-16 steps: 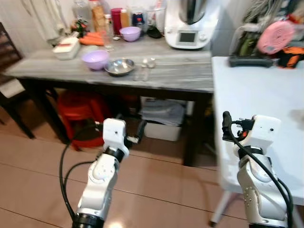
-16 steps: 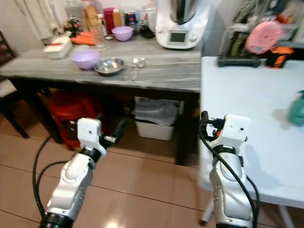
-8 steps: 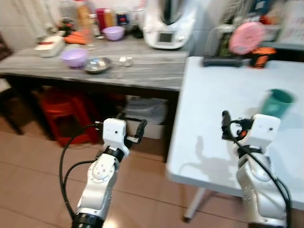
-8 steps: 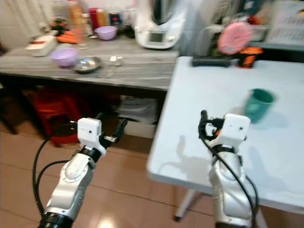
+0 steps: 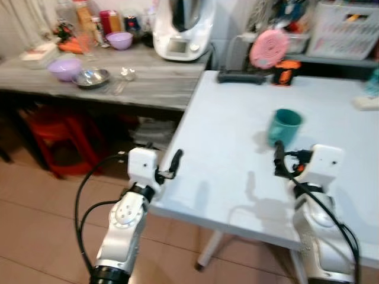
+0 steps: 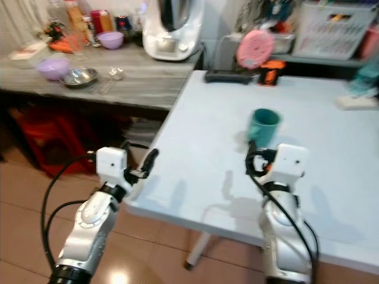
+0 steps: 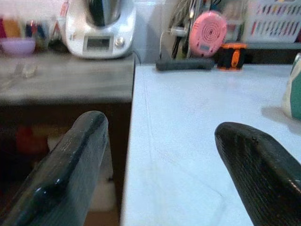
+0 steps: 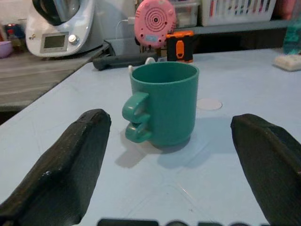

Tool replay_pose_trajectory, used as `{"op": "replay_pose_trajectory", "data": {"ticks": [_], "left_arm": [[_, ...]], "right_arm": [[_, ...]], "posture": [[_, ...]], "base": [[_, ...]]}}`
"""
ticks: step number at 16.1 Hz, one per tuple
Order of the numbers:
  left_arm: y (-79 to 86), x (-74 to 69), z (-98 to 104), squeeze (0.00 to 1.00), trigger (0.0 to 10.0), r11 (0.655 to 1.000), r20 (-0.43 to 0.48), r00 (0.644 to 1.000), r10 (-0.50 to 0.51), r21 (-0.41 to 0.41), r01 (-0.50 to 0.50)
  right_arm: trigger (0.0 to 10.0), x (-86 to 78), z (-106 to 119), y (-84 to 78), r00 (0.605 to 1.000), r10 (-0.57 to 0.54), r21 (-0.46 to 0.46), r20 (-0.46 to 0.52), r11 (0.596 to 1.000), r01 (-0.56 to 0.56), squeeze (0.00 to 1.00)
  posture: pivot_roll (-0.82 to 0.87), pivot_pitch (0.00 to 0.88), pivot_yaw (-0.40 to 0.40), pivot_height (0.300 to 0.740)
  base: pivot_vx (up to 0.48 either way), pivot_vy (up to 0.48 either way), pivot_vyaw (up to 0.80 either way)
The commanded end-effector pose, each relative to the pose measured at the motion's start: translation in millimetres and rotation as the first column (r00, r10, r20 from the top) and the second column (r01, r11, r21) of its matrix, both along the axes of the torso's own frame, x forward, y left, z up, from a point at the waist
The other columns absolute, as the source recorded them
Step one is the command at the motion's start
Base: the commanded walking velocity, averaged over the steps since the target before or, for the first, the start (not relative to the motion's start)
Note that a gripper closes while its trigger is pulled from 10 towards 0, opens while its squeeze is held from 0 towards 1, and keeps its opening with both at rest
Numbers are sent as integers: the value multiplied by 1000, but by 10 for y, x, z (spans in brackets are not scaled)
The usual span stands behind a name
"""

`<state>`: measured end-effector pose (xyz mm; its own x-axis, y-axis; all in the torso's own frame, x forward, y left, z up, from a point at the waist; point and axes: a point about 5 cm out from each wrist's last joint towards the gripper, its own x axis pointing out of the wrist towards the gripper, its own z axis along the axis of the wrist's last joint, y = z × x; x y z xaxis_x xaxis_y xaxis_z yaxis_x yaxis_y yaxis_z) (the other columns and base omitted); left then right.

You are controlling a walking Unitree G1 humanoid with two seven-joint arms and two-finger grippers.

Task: Setting the table

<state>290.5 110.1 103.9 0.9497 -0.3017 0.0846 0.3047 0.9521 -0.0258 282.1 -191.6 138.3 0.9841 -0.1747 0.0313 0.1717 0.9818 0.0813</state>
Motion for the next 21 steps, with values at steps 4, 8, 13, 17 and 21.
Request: {"op": "replay_pose_trajectory", "data": {"ticks": [4,8,13,17,21], "left_arm": [[46,16,33,0,10000,999,14,999,-35,-15,36],[22,2,45,0,10000,998,24,998,-61,-28,62],[0,-2,42,0,10000,996,23,997,-76,-35,77],[-15,-3,35,0,10000,996,22,996,-84,-35,85],[-32,-10,18,0,10000,995,12,996,-90,-42,90]], "right_arm": [[10000,6,39,45,1000,23,0,14,1000,-23,0],[10000,8,41,62,999,35,-20,11,999,-35,0],[10000,6,34,63,999,39,-20,5,999,-39,0],[10000,-5,-4,81,999,48,-18,-15,999,-49,0],[10000,-9,-38,106,997,64,-15,-32,998,-64,0]], "posture": [[-111,17,68,740],[-113,19,67,740],[-115,21,65,740],[-117,21,66,740],[-117,21,66,740]], "base": [[0,0,0],[126,0,0],[259,0,0],[262,0,0],[66,0,0]]}}
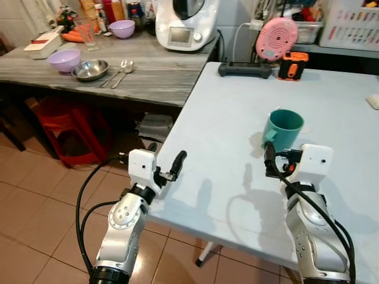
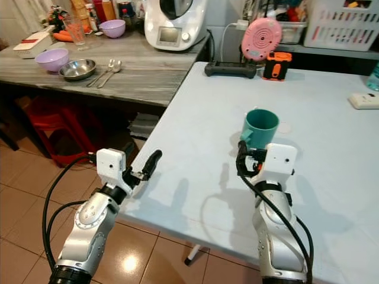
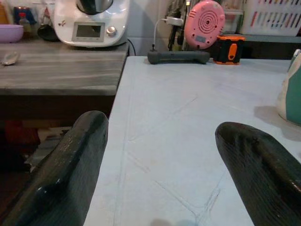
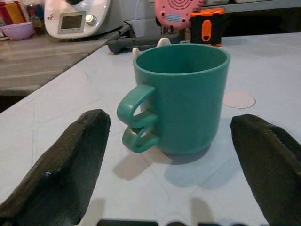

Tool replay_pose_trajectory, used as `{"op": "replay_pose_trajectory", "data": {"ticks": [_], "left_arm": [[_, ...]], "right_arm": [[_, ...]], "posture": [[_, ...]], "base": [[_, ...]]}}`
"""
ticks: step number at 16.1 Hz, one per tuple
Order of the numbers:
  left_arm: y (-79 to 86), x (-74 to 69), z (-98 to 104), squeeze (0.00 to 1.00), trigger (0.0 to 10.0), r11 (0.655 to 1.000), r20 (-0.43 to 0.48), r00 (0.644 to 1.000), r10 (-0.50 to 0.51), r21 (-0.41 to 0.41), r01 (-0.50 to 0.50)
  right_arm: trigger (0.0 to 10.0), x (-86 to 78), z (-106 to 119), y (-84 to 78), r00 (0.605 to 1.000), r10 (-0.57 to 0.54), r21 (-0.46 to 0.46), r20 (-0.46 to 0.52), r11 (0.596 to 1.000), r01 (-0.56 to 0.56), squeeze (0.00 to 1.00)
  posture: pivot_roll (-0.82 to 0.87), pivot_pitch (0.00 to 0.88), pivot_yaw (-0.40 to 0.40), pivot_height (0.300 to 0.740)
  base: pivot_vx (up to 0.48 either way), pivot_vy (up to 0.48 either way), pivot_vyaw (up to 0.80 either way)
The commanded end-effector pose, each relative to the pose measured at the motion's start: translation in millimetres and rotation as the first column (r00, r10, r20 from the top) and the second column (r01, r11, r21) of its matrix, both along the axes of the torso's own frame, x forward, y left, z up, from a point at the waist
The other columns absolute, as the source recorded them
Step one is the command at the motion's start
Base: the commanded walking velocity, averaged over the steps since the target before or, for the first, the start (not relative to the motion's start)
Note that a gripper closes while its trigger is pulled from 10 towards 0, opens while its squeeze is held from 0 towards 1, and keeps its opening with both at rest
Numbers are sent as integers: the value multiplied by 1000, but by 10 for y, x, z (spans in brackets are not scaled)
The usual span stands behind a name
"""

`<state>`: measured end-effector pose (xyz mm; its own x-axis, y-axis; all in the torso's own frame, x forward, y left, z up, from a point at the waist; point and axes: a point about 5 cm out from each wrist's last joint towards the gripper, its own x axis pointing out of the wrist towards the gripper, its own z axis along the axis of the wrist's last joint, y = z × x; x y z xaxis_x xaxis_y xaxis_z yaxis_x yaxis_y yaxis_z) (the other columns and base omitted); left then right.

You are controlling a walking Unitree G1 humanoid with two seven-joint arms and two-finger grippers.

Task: Setting the table

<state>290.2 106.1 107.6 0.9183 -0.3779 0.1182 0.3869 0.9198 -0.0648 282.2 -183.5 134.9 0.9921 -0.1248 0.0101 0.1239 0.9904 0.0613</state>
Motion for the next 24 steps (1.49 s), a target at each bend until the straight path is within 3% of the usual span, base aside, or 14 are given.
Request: {"op": "replay_pose_trajectory", "data": {"ticks": [1,8,12,14,19,24], "left_arm": [[7,-8,-22,0,10000,1000,-9,1000,-4,7,4],[-40,-30,-79,0,10000,999,-45,998,-40,7,40],[-138,-181,-100,0,10000,974,-46,973,-227,-26,226],[-162,-271,-128,0,10000,946,-55,945,-323,8,324],[-215,-385,-91,0,10000,908,-30,907,-419,1,419],[-227,-449,-36,0,10000,879,-20,879,-477,-29,477]], "right_arm": [[10000,-10,-7,29,1000,16,1,-9,1000,-16,0],[10000,21,-41,-1,999,-32,-27,-29,999,32,0],[10000,209,13,-14,998,-54,-33,-23,998,54,0],[10000,343,30,63,999,-36,-42,-39,999,34,0],[10000,523,27,251,998,-8,-38,-68,999,5,0],[10000,709,71,270,997,-21,-55,-73,998,17,0]], "posture": [[-117,21,66,740],[-114,32,65,740],[-98,53,62,740],[-88,69,60,740],[-68,90,48,740],[-70,115,50,740]], "base": [[0,0,0],[0,0,0],[0,0,0],[0,0,0],[0,0,0],[0,0,0]]}}
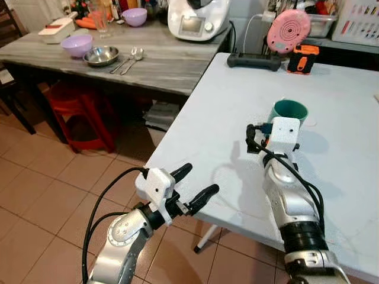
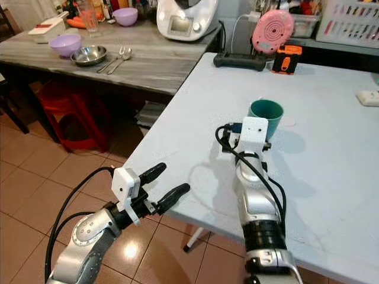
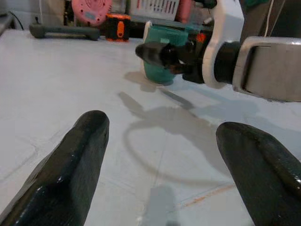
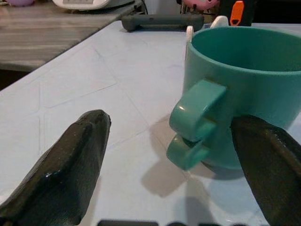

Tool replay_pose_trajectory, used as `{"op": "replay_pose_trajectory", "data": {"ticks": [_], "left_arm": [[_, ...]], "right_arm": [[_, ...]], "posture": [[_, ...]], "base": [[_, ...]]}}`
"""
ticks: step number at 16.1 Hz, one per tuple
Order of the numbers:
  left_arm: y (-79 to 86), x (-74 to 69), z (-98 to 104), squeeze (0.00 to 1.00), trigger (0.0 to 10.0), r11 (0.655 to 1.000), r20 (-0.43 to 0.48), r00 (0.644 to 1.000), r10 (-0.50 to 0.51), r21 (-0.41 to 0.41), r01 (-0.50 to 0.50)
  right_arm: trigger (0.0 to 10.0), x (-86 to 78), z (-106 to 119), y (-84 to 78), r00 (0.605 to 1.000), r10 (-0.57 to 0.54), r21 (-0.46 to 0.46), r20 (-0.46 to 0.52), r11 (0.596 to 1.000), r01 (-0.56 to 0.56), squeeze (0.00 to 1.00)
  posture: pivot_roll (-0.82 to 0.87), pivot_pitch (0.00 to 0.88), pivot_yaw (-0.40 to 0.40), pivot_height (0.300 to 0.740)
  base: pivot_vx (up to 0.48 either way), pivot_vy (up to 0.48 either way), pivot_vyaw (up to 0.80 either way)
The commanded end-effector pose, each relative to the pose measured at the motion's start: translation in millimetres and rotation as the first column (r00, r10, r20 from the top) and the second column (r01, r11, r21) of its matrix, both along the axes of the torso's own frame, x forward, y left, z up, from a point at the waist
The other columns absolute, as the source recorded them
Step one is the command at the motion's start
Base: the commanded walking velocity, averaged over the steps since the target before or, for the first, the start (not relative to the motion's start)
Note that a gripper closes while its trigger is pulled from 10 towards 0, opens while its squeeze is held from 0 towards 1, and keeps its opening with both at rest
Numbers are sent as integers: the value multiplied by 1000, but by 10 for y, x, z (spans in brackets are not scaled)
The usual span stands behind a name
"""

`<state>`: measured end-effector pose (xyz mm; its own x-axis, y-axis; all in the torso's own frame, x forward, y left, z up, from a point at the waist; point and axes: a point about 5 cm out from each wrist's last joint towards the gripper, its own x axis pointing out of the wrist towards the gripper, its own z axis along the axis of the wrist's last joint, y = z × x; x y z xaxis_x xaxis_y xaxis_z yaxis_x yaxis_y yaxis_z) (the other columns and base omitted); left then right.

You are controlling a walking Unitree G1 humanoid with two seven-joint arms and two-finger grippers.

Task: Setting the table

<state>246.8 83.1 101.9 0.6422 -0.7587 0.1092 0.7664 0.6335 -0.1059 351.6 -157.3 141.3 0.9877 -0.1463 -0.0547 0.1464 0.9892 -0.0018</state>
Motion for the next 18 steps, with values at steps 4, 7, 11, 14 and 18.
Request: {"op": "replay_pose_trajectory", "data": {"ticks": [4,7,11,14,18], "left_arm": [[5,-47,35,0,10000,1000,7,1000,-12,3,12],[19,-44,39,0,10000,1000,1,1000,-8,5,8],[3,-1,61,0,10000,1000,7,1000,-3,5,3],[13,20,75,0,10000,1000,20,1000,22,3,-22],[53,52,83,0,10000,998,31,997,67,5,-67]], "right_arm": [[10000,80,4,-86,999,-47,-26,-13,999,46,0],[10000,73,12,-200,994,-107,-48,-3,993,107,0],[10000,6,-10,-372,986,-166,-75,20,983,167,0],[10000,19,26,-367,988,-142,-96,54,985,146,0],[10000,99,108,-290,990,-107,-115,88,986,116,0]], "posture": [[-62,130,51,740],[-66,134,59,740],[-75,128,68,740],[-73,125,69,740],[-67,125,68,740]], "base": [[0,0,0],[0,0,0],[0,0,0],[0,0,0],[0,0,0]]}}
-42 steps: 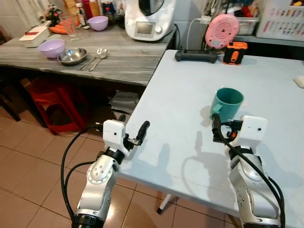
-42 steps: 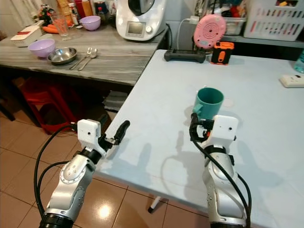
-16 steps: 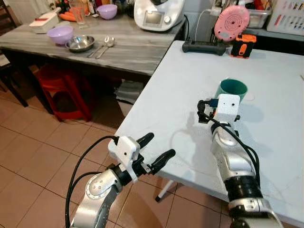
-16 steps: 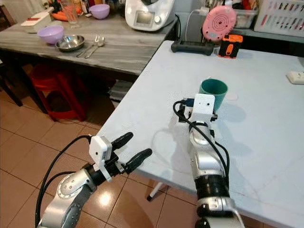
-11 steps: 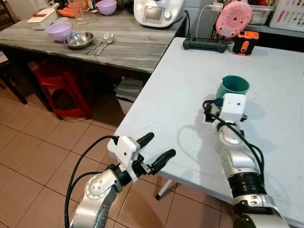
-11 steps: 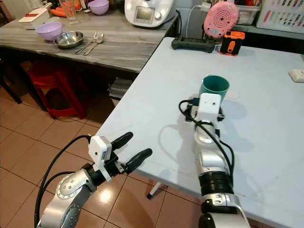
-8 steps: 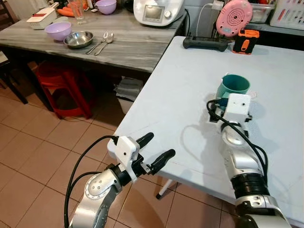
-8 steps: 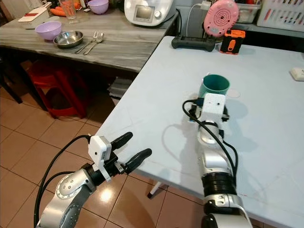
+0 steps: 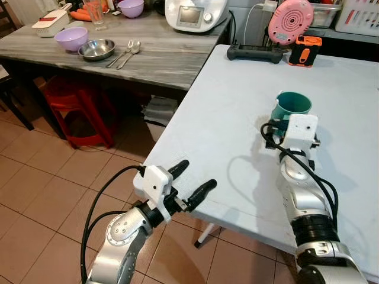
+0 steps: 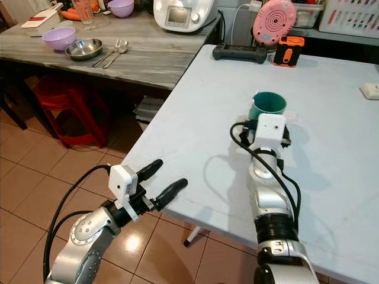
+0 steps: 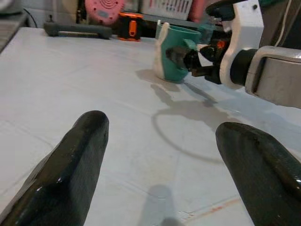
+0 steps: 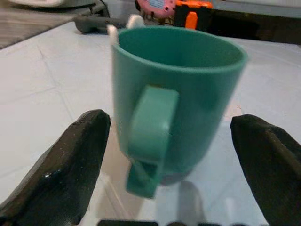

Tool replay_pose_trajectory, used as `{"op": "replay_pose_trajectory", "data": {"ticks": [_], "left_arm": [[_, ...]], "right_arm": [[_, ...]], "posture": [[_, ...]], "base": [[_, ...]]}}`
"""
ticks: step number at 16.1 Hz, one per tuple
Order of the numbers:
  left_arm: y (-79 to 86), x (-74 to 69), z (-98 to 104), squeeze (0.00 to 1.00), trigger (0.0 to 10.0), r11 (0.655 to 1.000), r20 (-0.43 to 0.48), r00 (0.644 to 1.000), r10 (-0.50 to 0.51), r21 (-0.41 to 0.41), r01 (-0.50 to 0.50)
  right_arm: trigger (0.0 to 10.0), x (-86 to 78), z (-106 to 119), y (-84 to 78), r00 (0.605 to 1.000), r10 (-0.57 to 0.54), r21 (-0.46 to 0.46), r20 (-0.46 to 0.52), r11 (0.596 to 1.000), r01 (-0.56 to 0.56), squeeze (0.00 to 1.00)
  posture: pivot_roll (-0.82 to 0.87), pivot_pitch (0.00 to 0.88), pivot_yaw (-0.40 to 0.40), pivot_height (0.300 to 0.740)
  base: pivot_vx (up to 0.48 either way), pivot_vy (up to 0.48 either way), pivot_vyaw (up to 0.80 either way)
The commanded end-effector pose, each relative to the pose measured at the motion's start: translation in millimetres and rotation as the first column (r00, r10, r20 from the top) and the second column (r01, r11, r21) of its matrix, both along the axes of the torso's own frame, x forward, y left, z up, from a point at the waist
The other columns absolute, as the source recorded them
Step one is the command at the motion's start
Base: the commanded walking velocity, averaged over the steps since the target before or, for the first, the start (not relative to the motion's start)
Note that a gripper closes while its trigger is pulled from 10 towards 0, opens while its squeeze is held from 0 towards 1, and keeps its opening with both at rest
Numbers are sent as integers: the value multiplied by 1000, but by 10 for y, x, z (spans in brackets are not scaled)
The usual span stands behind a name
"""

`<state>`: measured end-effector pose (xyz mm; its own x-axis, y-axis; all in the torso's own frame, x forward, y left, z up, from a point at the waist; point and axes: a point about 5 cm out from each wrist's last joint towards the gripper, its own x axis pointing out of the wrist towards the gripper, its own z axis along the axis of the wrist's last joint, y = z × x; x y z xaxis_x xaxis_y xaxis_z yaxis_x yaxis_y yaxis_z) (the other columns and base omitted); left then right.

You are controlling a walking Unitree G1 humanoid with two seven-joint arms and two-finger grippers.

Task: Setting the table

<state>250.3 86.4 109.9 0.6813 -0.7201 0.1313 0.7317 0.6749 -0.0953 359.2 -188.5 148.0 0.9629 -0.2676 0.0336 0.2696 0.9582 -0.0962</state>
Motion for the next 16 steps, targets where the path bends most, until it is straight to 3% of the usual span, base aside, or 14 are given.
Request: {"op": "replay_pose_trajectory", "data": {"ticks": [1,2,3,16], "left_arm": [[22,19,3,0,10000,1000,7,1000,13,15,-13],[23,20,2,0,10000,1000,6,1000,15,14,-15],[24,14,10,0,10000,1000,7,1000,16,11,-16],[-31,16,29,0,10000,999,1,1000,-19,-37,19]], "right_arm": [[9333,38,51,36,1000,16,-8,15,1000,-16,0],[4353,48,58,42,1000,16,-6,19,1000,-16,0],[0,51,70,49,1000,18,-7,24,1000,-17,0],[0,61,55,13,999,11,-19,33,1000,-10,0]], "posture": [[-67,125,68,740],[-67,125,68,740],[-58,130,65,740],[-70,122,62,740]], "base": [[0,0,0],[0,0,0],[0,0,0],[0,0,0]]}}
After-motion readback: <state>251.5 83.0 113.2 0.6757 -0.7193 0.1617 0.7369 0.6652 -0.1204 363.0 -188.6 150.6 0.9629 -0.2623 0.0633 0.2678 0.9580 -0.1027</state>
